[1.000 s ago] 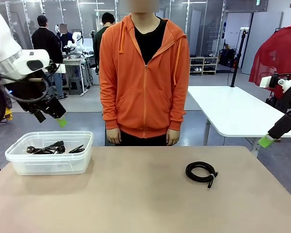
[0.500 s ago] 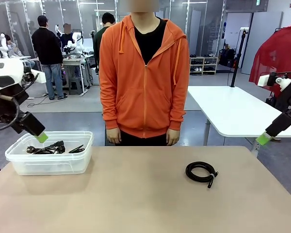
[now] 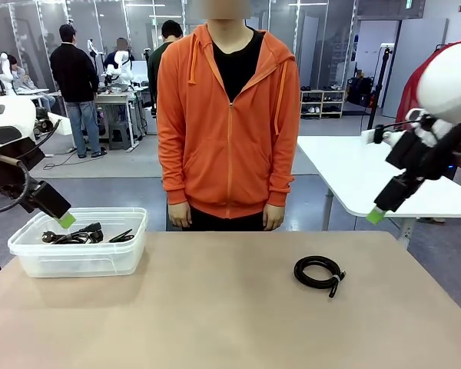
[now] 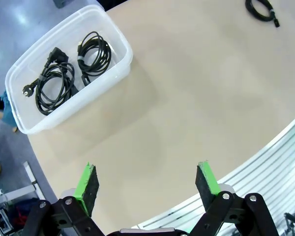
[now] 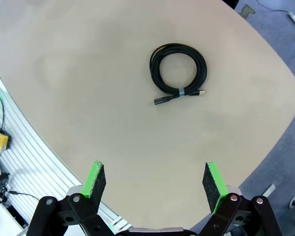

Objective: Organize and store the cables.
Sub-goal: Place the USB Extension Cable into the Organizing box.

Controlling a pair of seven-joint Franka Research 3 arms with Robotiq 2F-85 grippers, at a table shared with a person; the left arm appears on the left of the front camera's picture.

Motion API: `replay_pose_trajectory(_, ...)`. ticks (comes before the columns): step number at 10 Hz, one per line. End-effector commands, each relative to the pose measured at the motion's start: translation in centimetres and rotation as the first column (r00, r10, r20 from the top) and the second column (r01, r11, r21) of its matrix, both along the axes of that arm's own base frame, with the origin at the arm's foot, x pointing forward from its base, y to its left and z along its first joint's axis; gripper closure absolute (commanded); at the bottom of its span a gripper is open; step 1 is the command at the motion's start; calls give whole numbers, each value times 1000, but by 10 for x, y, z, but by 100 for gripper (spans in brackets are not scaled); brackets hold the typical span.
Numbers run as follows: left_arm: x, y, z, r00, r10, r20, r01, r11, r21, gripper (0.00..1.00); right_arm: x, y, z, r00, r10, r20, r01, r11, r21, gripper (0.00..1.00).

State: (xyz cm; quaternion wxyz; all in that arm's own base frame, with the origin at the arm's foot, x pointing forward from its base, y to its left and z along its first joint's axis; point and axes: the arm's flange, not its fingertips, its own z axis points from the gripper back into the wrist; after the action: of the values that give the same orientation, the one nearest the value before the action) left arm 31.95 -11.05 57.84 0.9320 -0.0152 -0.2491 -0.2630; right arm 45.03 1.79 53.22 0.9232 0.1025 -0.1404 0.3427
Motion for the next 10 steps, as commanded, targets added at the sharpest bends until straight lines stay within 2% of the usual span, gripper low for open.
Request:
replay_pose_trajectory(1,-2,0,1,1000,-1,-4,1,1000,1,0,34,11,-12,1000,-14,-5,14,999,-45,0)
replay_pose_trajectory(3,-2,0,1,1000,-1,-4,1,1000,1,0,56,24,-30,999,-17,34,20,996,-89,0)
replay_pose_trajectory(4,-2,0,1,1000,-1,-4,1,1000,1,0,67,29,-42,1000,-17,18,19,991,-129,0)
replay_pose_trajectory(5,-2,0,1,1000,-1,-4,1,1000,1,0,79,30,-55,1000,-8,-17,6,996,-88,0)
replay_pose_trajectory(6,-2,0,1,1000,-1,-4,1,1000,1,0,79,34,-59,999,-15,-38,13,999,-46,0)
replay_pose_trajectory(8,-2,0,1,1000,-1,-4,1,1000,1,0,87,36,-78,999,-28,-44,25,998,-53,0)
replay_pose_trajectory(10,-2,0,1,1000,-1,-4,1,1000,1,0,84,35,-82,998,-40,-40,37,996,-78,0)
